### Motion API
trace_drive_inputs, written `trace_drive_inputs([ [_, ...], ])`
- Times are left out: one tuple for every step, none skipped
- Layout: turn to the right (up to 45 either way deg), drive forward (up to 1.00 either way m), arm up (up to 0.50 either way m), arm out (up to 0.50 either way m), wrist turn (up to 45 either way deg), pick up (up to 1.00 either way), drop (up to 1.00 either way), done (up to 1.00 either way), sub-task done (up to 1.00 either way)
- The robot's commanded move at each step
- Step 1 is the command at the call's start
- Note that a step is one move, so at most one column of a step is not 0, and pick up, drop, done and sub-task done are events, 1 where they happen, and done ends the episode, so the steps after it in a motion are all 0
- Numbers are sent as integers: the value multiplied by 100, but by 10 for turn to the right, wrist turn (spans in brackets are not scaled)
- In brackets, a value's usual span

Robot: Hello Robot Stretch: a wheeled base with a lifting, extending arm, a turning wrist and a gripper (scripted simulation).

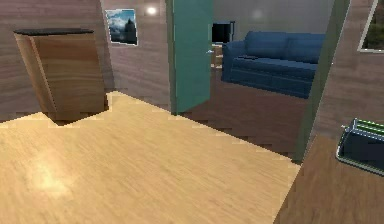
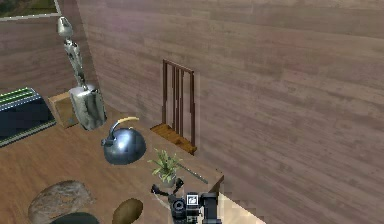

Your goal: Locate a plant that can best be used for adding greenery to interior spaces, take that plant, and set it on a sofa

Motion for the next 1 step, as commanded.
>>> trace_drive_inputs([
  [0, 0, 0, 0, 0, 100, 0, 0, 0],
])
